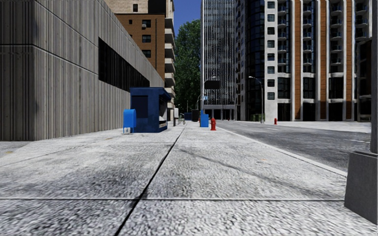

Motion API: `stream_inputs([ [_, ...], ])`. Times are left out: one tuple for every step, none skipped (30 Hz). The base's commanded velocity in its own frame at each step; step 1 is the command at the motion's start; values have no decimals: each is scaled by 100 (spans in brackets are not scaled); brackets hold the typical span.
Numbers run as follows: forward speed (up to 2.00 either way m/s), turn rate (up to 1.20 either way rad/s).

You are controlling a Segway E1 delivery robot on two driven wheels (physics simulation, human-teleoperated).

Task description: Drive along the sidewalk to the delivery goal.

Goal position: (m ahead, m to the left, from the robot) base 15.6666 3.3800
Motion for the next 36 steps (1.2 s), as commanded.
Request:
stream_inputs([
  [200, 0],
  [200, 0],
  [200, 0],
  [200, 0],
  [200, 0],
  [200, 0],
  [200, 0],
  [200, 0],
  [200, 0],
  [200, 0],
  [200, 0],
  [200, 0],
  [200, 0],
  [200, 0],
  [200, 0],
  [200, 0],
  [200, 0],
  [200, 0],
  [200, 0],
  [200, 0],
  [200, 0],
  [200, 0],
  [200, 0],
  [200, 0],
  [200, 0],
  [200, 0],
  [200, 0],
  [200, 0],
  [200, 0],
  [200, 0],
  [200, 0],
  [200, 0],
  [200, 0],
  [200, 0],
  [200, 0],
  [200, 0],
])
